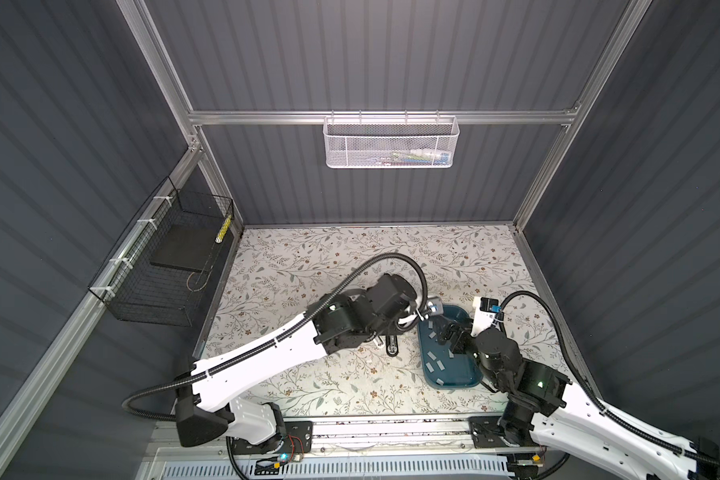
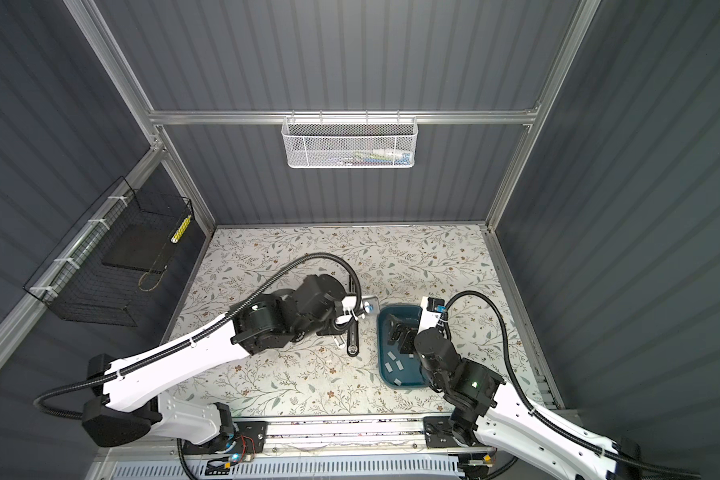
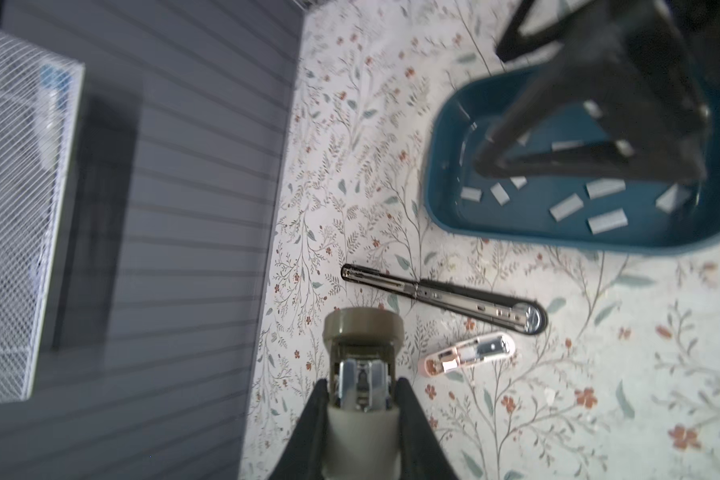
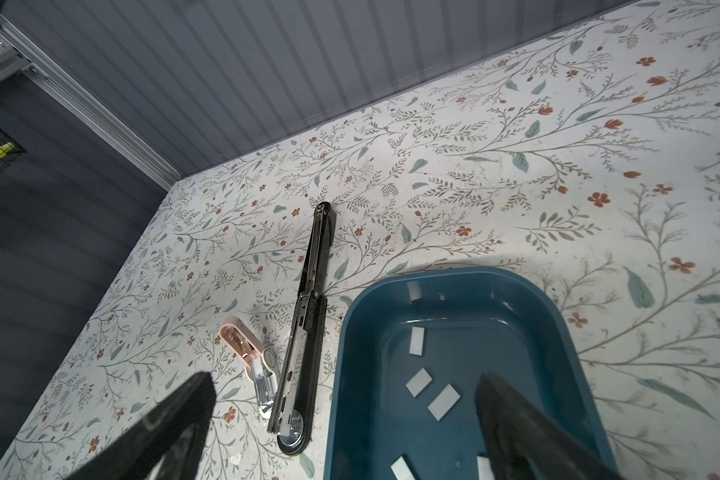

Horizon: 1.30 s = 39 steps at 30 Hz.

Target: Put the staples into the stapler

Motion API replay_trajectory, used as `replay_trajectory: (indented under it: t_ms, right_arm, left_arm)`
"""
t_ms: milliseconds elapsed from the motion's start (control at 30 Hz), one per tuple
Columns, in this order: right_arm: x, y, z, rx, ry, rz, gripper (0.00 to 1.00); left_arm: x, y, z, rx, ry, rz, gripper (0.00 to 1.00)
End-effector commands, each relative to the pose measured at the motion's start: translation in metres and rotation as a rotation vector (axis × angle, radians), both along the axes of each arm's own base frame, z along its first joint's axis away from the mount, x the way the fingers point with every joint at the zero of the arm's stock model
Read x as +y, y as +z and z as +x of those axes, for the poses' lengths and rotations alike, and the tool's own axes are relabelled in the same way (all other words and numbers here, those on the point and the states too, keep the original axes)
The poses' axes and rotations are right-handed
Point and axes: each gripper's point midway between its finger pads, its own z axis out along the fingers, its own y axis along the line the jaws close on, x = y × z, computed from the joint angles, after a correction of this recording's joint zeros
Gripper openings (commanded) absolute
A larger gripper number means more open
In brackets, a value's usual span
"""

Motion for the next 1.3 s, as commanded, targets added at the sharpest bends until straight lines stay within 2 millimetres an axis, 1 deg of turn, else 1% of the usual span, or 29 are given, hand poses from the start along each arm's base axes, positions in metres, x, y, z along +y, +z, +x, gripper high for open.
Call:
replay_trajectory:
  t_ms: [0, 33, 133, 200, 333, 400, 467, 500, 567, 600, 700, 733, 767, 800, 867, 900, 1000, 1133, 1200, 1267]
  right_arm:
    - [0.001, -0.005, -0.002, 0.000, 0.023, -0.007, 0.99]
    - [0.002, -0.005, -0.003, -0.001, 0.029, -0.005, 0.99]
    - [0.005, -0.007, -0.003, 0.001, 0.042, -0.011, 0.99]
    - [0.007, -0.009, -0.002, 0.003, 0.054, -0.022, 0.99]
    - [0.014, -0.014, 0.001, 0.024, 0.071, -0.054, 0.99]
    - [0.018, -0.017, 0.003, 0.044, 0.068, -0.063, 0.99]
    - [0.026, -0.020, 0.006, 0.057, 0.085, -0.063, 0.99]
    - [0.033, -0.022, 0.008, 0.068, 0.104, -0.064, 0.99]
    - [0.046, -0.026, 0.010, 0.095, 0.137, -0.077, 0.99]
    - [0.052, -0.028, 0.012, 0.110, 0.148, -0.085, 0.99]
    - [0.069, -0.035, 0.016, 0.156, 0.182, -0.108, 0.98]
    - [0.074, -0.036, 0.017, 0.167, 0.191, -0.112, 0.96]
    - [0.078, -0.037, 0.017, 0.174, 0.200, -0.118, 0.90]
    - [0.082, -0.038, 0.017, 0.173, 0.208, -0.121, 0.84]
    - [0.088, -0.038, 0.014, 0.158, 0.225, -0.118, 0.76]
    - [0.089, -0.038, 0.013, 0.151, 0.229, -0.113, 0.72]
    - [0.087, -0.036, 0.008, 0.138, 0.236, -0.086, 0.58]
    - [0.080, -0.027, 0.001, 0.107, 0.247, -0.050, 0.47]
    - [0.079, -0.020, -0.004, 0.076, 0.270, -0.017, 0.44]
    - [0.077, -0.015, -0.008, 0.044, 0.287, 0.015, 0.43]
  left_arm:
    - [-0.004, 0.021, 0.016, 0.167, 0.150, -0.382, 0.00]
    - [0.000, 0.002, 0.021, 0.187, 0.185, -0.385, 0.00]
    - [0.018, -0.027, 0.044, 0.177, 0.321, -0.468, 0.00]
    - [0.029, -0.047, 0.057, 0.181, 0.367, -0.521, 0.00]
    - [0.036, -0.084, 0.066, 0.190, 0.379, -0.585, 0.00]
    - [0.040, -0.106, 0.072, 0.218, 0.394, -0.611, 0.00]
    - [0.050, -0.130, 0.082, 0.230, 0.434, -0.613, 0.00]
    - [0.058, -0.143, 0.089, 0.240, 0.469, -0.614, 0.00]
    - [0.069, -0.159, 0.098, 0.294, 0.510, -0.621, 0.00]
    - [0.070, -0.162, 0.097, 0.324, 0.509, -0.628, 0.00]
    - [0.048, -0.161, 0.077, 0.398, 0.338, -0.637, 0.00]
    - [0.044, -0.160, 0.073, 0.413, 0.298, -0.625, 0.00]
    - [0.042, -0.158, 0.070, 0.419, 0.278, -0.610, 0.00]
    - [0.043, -0.157, 0.068, 0.414, 0.271, -0.600, 0.00]
    - [0.044, -0.156, 0.067, 0.403, 0.263, -0.608, 0.00]
    - [0.044, -0.155, 0.066, 0.398, 0.254, -0.617, 0.00]
    - [0.031, -0.150, 0.053, 0.426, 0.144, -0.628, 0.00]
    - [0.017, -0.144, 0.032, 0.433, 0.019, -0.612, 0.00]
    - [0.009, -0.142, 0.021, 0.431, -0.042, -0.600, 0.00]
    - [0.002, -0.139, 0.009, 0.423, -0.096, -0.588, 0.00]
